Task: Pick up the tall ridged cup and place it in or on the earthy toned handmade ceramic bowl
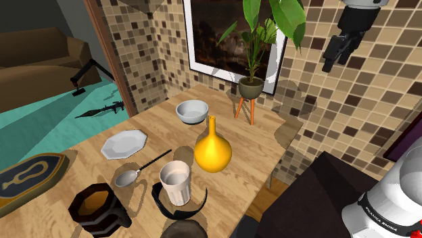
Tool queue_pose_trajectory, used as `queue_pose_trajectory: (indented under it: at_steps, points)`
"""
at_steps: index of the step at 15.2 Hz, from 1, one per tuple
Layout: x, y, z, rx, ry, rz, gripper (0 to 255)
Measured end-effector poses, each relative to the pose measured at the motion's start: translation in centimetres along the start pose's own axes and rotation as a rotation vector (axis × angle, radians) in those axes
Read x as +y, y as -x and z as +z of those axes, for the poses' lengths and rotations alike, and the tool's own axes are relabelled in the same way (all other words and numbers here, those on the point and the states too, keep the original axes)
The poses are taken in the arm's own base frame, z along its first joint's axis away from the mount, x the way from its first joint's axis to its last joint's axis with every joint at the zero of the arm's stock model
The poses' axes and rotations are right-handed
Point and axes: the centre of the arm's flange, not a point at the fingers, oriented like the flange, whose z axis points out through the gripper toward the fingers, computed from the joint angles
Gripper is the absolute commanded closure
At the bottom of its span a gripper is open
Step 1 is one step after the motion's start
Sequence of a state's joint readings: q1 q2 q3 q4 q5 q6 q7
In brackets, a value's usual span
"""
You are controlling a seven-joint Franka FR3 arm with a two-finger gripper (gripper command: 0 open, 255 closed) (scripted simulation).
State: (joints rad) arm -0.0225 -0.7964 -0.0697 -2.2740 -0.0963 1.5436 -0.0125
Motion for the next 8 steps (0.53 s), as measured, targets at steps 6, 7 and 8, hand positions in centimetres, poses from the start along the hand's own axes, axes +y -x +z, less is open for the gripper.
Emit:
queue_pose_trajectory:
  at_steps: [6, 7, 8]
  points:
    - [-4.5, -1.3, 2.1, -0.007, 0.002, 0.005, 0]
    - [-5.7, -1.5, 2.5, -0.009, 0.002, 0.007, 0]
    - [-6.7, -1.9, 2.9, -0.011, 0.002, 0.009, 0]
